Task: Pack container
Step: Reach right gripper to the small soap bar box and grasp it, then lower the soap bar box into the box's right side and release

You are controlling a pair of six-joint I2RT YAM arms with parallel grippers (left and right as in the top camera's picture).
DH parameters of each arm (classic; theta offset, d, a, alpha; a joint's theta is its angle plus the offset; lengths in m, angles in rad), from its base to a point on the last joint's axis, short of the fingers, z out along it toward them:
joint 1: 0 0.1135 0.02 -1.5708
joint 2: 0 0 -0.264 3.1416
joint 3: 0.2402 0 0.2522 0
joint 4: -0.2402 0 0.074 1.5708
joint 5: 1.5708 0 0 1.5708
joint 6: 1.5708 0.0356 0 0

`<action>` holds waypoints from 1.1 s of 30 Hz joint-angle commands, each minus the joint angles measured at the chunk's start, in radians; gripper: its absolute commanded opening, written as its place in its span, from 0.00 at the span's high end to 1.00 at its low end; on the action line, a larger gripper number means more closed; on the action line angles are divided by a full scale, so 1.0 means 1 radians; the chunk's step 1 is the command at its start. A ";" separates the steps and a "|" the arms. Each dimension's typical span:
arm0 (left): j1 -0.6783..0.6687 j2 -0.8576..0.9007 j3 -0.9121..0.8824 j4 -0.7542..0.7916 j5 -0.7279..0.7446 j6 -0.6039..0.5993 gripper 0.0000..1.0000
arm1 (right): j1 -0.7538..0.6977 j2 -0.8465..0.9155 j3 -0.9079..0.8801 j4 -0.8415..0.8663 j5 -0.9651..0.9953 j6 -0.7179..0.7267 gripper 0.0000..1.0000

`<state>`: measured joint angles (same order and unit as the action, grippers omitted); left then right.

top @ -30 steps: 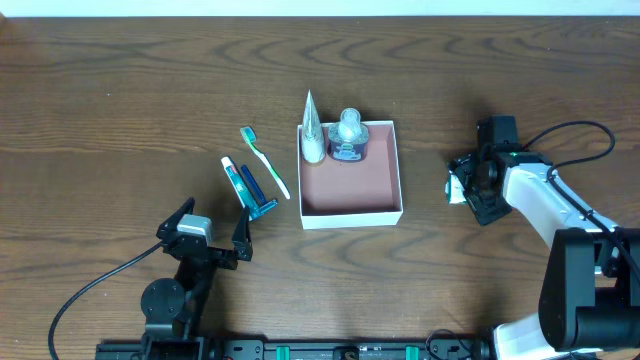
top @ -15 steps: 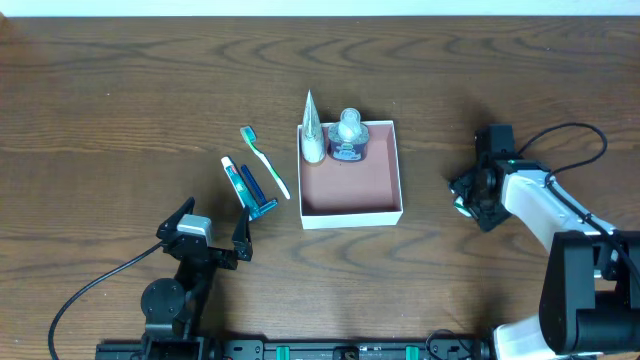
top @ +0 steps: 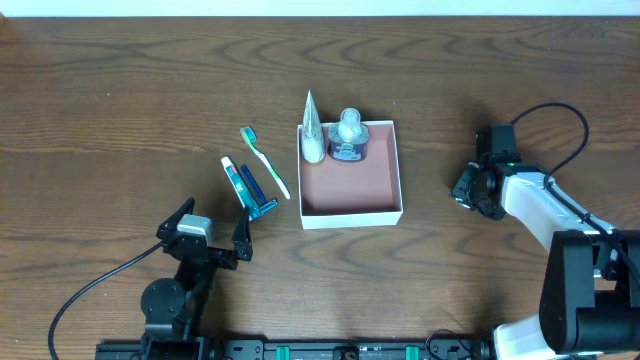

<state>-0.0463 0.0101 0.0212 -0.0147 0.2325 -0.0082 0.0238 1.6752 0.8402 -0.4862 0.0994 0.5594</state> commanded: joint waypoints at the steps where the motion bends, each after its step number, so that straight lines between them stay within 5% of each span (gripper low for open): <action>1: 0.006 -0.006 -0.017 -0.034 0.011 -0.013 0.02 | 0.005 0.015 0.019 0.005 -0.080 -0.120 0.51; 7: 0.006 -0.006 -0.017 -0.034 0.011 -0.013 0.02 | 0.005 0.015 0.126 0.003 -0.406 -0.309 0.49; 20: 0.006 -0.006 -0.017 -0.034 0.011 -0.013 0.02 | 0.007 0.000 0.281 0.031 -0.850 -0.337 0.49; 27: 0.006 -0.006 -0.017 -0.034 0.010 -0.013 0.02 | 0.058 -0.047 0.290 0.057 -0.899 -0.290 0.49; 33: 0.006 -0.006 -0.017 -0.034 0.011 -0.013 0.02 | 0.161 -0.048 0.290 0.058 -0.748 -0.108 0.50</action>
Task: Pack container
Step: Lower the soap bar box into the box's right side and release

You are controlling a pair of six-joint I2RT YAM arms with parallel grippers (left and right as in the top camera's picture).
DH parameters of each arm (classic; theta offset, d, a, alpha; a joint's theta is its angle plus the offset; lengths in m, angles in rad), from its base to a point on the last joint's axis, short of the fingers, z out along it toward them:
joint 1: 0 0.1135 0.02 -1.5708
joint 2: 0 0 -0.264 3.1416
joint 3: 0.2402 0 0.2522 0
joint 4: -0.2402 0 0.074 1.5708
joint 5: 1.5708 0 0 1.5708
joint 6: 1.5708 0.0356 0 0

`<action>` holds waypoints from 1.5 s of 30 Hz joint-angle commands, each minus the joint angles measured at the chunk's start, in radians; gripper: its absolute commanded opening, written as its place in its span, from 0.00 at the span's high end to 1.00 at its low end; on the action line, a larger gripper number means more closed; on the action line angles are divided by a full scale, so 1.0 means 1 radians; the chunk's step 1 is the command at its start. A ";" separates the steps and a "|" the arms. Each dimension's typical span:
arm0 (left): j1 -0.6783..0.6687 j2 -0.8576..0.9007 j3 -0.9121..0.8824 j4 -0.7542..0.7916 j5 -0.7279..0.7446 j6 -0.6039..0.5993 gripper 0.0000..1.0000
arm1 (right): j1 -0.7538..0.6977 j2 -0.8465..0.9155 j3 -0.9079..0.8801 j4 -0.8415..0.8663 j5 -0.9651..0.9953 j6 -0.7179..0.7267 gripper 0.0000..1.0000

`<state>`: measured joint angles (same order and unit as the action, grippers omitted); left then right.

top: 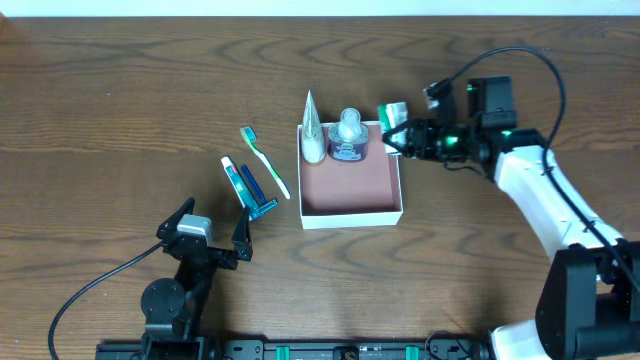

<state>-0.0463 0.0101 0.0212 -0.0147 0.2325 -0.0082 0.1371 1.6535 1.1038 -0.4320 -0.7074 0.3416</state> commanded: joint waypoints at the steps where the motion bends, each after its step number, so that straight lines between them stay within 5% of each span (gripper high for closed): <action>1: 0.006 -0.006 -0.017 -0.034 0.010 -0.013 0.02 | 0.067 -0.026 0.026 0.004 0.095 0.151 0.50; 9: 0.006 -0.006 -0.017 -0.034 0.010 -0.013 0.02 | 0.151 -0.026 0.026 -0.005 0.260 0.383 0.53; 16: 0.006 -0.006 -0.017 -0.034 0.010 -0.013 0.02 | 0.165 -0.026 0.026 -0.023 0.287 0.388 0.49; 26: 0.006 -0.006 -0.017 -0.034 0.011 -0.013 0.02 | 0.165 -0.026 0.026 -0.003 0.297 0.386 0.22; 45: 0.006 -0.006 -0.017 -0.034 0.011 -0.013 0.02 | 0.130 -0.109 0.028 0.027 0.247 0.382 0.19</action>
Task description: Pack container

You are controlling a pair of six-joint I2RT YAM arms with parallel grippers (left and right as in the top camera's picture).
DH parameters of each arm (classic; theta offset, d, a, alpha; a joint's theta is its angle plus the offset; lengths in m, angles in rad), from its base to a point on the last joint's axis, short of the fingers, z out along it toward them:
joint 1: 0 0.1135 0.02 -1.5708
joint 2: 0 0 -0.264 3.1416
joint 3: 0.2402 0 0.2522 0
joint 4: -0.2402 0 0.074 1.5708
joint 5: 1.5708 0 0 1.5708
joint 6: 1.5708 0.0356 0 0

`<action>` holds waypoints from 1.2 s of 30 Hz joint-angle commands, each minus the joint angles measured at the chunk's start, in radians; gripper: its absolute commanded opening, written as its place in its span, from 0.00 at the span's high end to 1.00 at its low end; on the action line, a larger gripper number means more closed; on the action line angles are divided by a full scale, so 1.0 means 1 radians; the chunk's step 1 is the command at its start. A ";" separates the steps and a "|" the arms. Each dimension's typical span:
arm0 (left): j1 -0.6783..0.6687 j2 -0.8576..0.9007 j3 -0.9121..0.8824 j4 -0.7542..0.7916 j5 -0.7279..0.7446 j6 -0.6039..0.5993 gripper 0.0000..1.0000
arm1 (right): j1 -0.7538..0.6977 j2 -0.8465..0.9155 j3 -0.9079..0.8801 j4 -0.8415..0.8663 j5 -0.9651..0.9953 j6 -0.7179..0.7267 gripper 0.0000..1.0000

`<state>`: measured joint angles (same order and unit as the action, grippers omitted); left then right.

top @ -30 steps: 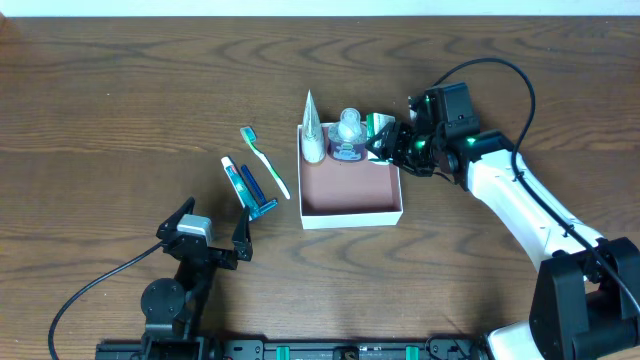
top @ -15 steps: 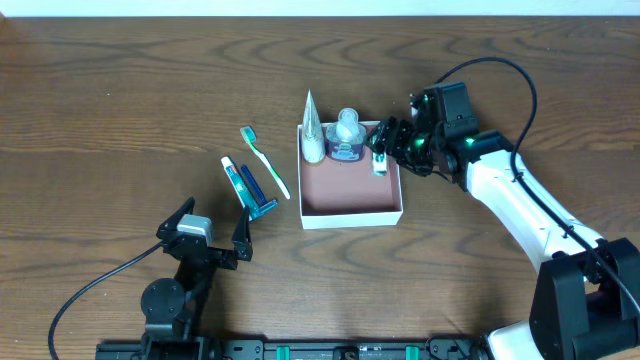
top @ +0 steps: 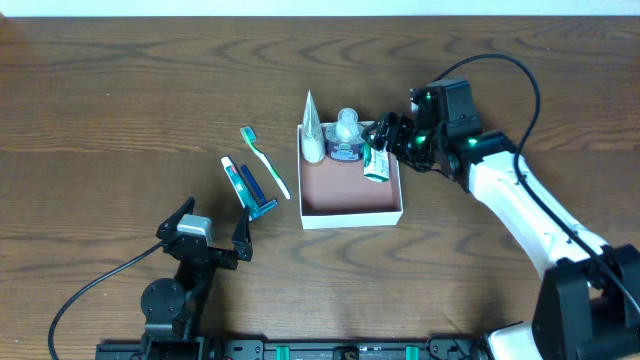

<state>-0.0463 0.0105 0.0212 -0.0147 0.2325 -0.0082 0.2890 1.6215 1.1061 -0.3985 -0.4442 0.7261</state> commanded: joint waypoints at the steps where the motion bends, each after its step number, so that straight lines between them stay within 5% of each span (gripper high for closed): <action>1: 0.006 -0.006 -0.017 -0.034 0.011 -0.013 0.02 | -0.032 -0.098 0.026 -0.013 -0.016 -0.010 0.19; 11: 0.006 -0.006 -0.017 -0.034 0.011 -0.013 0.02 | -0.331 -0.288 0.025 -0.217 0.208 -0.117 0.01; 17: 0.006 -0.006 -0.017 -0.034 0.011 -0.013 0.02 | -0.481 -0.267 0.024 -0.327 0.483 -0.121 0.01; 36: 0.006 -0.005 -0.017 -0.030 0.034 -0.041 0.02 | -0.532 -0.256 0.024 -0.418 0.605 -0.121 0.01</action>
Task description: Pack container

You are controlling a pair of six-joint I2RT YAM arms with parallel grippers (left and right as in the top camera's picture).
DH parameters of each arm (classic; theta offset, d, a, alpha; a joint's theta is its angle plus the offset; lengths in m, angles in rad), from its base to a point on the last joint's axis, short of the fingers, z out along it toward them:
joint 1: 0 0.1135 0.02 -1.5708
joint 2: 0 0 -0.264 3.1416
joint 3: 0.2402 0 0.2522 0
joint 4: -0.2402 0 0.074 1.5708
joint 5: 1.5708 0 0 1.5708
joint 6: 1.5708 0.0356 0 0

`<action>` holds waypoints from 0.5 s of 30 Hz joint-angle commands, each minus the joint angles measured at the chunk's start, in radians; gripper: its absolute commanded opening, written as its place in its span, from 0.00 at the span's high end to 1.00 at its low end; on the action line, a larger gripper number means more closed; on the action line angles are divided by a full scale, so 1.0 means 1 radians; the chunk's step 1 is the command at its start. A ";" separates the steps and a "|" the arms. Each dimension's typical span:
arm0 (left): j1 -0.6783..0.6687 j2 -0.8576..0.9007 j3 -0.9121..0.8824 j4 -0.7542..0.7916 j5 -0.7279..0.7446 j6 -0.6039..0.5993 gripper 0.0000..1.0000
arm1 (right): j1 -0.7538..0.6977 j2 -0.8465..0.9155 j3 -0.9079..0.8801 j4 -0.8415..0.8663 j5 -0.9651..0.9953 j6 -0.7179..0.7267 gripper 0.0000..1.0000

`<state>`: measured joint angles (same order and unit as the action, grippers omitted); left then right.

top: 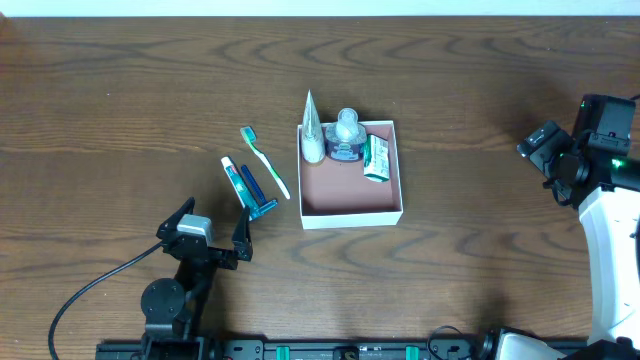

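The white box (352, 213) with a pink floor stands mid-table. Along its back wall stand a white cone-shaped tube (312, 130) and a purple bottle (347, 138). A green packet (377, 158) lies in the back right corner. Left of the box, on the table, lie a green toothbrush (265, 160) and a blue-and-white tube pack (247, 187). My right gripper (546, 160) is far to the right of the box, open and holding nothing. My left gripper (214, 222) rests open near the front left, just below the tube pack.
The left arm's base and cable (110, 280) occupy the front left. The right arm's white link (610, 220) runs down the right edge. Bare wooden table (470, 230) lies between the box and the right gripper.
The right gripper was over the box's back right corner with the green packet in it. Now the packet lies in the box, and the open gripper is far right.
The right gripper was first low on the table right of the box. Then it held the green packet just off the box's back right corner, then over that corner. By now the packet rests inside and the gripper is far right. The left arm stayed still.
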<state>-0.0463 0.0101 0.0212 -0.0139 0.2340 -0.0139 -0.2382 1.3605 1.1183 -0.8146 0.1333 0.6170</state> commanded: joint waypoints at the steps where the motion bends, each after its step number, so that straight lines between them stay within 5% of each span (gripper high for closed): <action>1: 0.006 -0.004 -0.017 -0.028 0.032 -0.047 0.02 | -0.005 0.005 0.012 -0.002 0.027 -0.012 0.01; 9: 0.006 0.089 0.072 -0.134 -0.021 -0.294 0.02 | -0.005 0.005 0.012 -0.002 0.027 -0.012 0.01; 15: 0.026 0.353 0.259 -0.203 -0.041 -0.335 0.02 | -0.005 0.005 0.012 -0.002 0.027 -0.012 0.01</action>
<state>-0.0349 0.2672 0.1680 -0.2050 0.2100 -0.2970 -0.2382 1.3605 1.1183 -0.8154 0.1398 0.6167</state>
